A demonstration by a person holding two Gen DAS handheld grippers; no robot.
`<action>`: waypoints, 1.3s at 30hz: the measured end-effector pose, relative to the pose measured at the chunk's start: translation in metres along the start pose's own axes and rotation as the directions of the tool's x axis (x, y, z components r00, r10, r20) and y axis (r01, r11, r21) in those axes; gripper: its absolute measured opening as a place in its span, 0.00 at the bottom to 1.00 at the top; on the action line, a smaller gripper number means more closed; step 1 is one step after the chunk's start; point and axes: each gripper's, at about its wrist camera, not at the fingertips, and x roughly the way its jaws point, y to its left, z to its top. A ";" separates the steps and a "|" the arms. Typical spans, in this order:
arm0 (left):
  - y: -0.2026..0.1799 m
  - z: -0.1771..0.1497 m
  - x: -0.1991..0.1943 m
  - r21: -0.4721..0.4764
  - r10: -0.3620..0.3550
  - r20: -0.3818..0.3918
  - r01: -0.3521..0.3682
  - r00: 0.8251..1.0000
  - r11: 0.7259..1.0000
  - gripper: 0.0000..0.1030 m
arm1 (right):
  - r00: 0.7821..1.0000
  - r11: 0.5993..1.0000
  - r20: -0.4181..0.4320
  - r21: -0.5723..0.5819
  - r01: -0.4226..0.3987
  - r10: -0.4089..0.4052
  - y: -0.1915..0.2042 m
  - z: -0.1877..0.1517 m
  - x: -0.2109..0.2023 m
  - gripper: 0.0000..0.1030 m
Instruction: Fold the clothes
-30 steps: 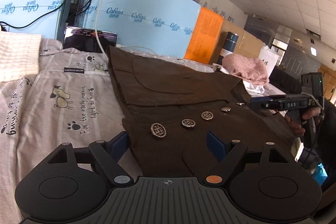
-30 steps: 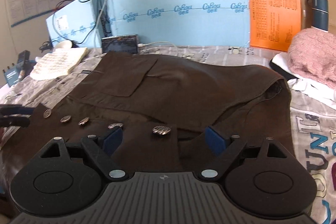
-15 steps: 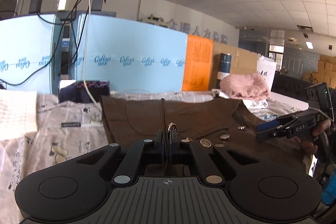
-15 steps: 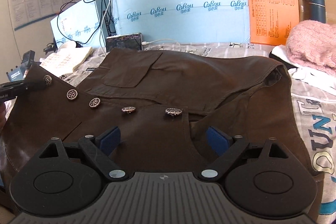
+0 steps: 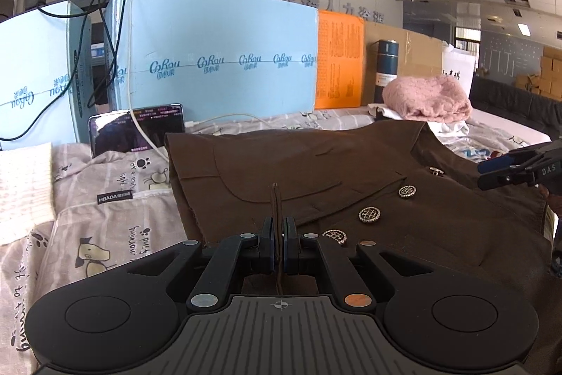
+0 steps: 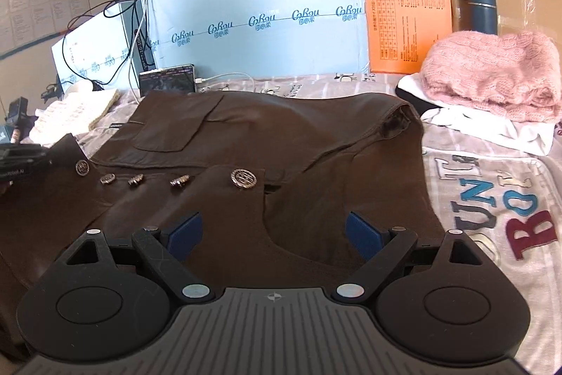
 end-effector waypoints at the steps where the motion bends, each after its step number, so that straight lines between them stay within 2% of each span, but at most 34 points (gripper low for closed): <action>1: -0.001 -0.001 -0.001 0.004 0.005 0.001 -0.005 1.000 1.000 0.03 | 0.999 0.999 -0.001 0.015 -0.032 0.032 0.003 0.005 0.006 0.85; 4: -0.003 -0.003 -0.003 0.004 0.028 0.000 -0.028 1.000 1.000 0.03 | 0.995 0.996 -0.047 0.031 -0.083 0.084 0.018 0.017 0.032 0.82; 5: -0.003 -0.004 -0.004 0.004 0.035 -0.001 -0.035 0.999 0.999 0.03 | 0.993 0.995 -0.067 0.032 -0.091 0.093 0.022 0.021 0.041 0.74; 6: -0.003 -0.006 -0.005 0.001 0.041 -0.004 -0.041 0.999 0.999 0.03 | 0.994 0.998 -0.088 0.014 -0.066 0.067 0.026 0.021 0.049 0.67; 7: -0.003 -0.008 -0.007 -0.003 0.044 -0.009 -0.044 0.999 0.999 0.03 | 0.995 0.999 -0.088 -0.005 -0.046 0.045 0.029 0.019 0.051 0.53; 8: -0.003 -0.011 -0.008 -0.006 0.048 -0.015 -0.048 0.999 0.999 0.03 | 0.996 0.999 -0.087 -0.022 -0.026 0.024 0.031 0.017 0.054 0.47; 9: -0.003 -0.013 -0.010 -0.010 0.052 -0.020 -0.052 0.998 0.999 0.03 | 0.996 0.999 -0.082 -0.020 -0.042 0.040 0.032 0.016 0.051 0.40; 10: -0.003 -0.015 -0.012 -0.016 0.048 -0.017 -0.048 0.999 0.999 0.03 | 0.995 0.998 -0.077 -0.019 -0.058 0.056 0.032 0.014 0.048 0.27; 11: -0.003 -0.017 -0.014 -0.024 0.039 -0.009 -0.039 0.999 0.999 0.03 | 0.996 0.997 -0.063 -0.027 -0.068 0.066 0.035 0.011 0.042 0.19; 14: -0.007 -0.014 -0.021 -0.037 0.005 0.056 -0.003 0.998 0.999 0.03 | 0.999 0.996 -0.016 -0.070 -0.053 0.052 0.043 0.004 0.024 0.12; 16: -0.011 -0.006 -0.020 -0.026 -0.001 0.083 0.003 0.997 1.000 0.03 | 0.999 0.997 0.037 -0.077 -0.027 0.030 0.045 0.005 0.010 0.11; 18: -0.014 -0.001 -0.015 0.009 0.014 0.084 -0.014 0.996 1.000 0.03 | 0.998 0.995 0.066 -0.092 0.023 -0.017 0.045 0.010 0.004 0.13; 19: -0.013 0.000 -0.010 0.017 0.025 0.069 -0.026 0.997 1.000 0.03 | 0.996 0.994 0.074 -0.098 0.053 -0.045 0.044 0.012 0.004 0.18; 20: -0.011 0.001 -0.004 0.024 0.037 0.048 -0.038 0.998 0.999 0.03 | 0.994 0.991 0.082 -0.103 0.082 -0.074 0.044 0.013 0.004 0.29; 23: -0.007 -0.002 0.006 0.035 0.086 -0.031 -0.085 0.996 0.996 0.04 | 0.984 0.976 0.075 -0.138 0.171 -0.162 0.041 0.013 0.008 0.50; 26: -0.005 -0.006 0.008 0.060 0.121 -0.085 -0.116 0.989 0.991 0.12 | 0.976 0.960 0.056 -0.178 0.218 -0.212 0.035 0.008 0.009 0.68; 27: -0.005 -0.007 0.010 0.073 0.132 -0.101 -0.125 0.986 0.989 0.17 | 0.974 0.956 0.050 -0.186 0.226 -0.220 0.033 0.005 0.009 0.71; 29: -0.005 -0.009 0.011 0.087 0.159 -0.122 -0.149 0.980 0.985 0.38 | 0.964 0.940 0.010 -0.219 0.261 -0.265 0.029 -0.004 0.013 0.79; 30: -0.004 -0.009 0.011 0.082 0.176 -0.120 -0.166 0.977 0.983 0.60 | 0.958 0.931 -0.010 -0.236 0.278 -0.288 0.027 -0.008 0.015 0.79; 31: -0.003 -0.009 0.008 0.076 0.190 -0.108 -0.183 0.976 0.980 0.72 | 0.951 0.923 -0.019 -0.246 0.295 -0.309 0.024 -0.012 0.018 0.82; 33: -0.001 -0.006 0.001 0.062 0.217 -0.075 -0.213 0.973 0.975 0.73 | 0.958 0.937 0.005 -0.205 0.283 -0.288 0.016 -0.017 0.016 0.84; 35: 0.001 -0.004 -0.010 0.051 0.227 -0.031 -0.225 0.973 0.973 0.79 | 0.963 0.950 0.028 -0.154 0.271 -0.270 0.011 -0.019 0.011 0.86; 37: 0.000 -0.003 -0.028 0.052 0.202 0.031 -0.203 0.979 0.978 0.90 | 0.964 0.959 0.070 -0.109 0.263 -0.256 0.010 -0.020 0.003 0.86; 39: -0.007 -0.004 -0.047 0.093 0.120 0.066 -0.126 0.991 0.988 0.96 | 0.963 0.966 0.112 -0.064 0.252 -0.244 0.009 -0.021 -0.005 0.86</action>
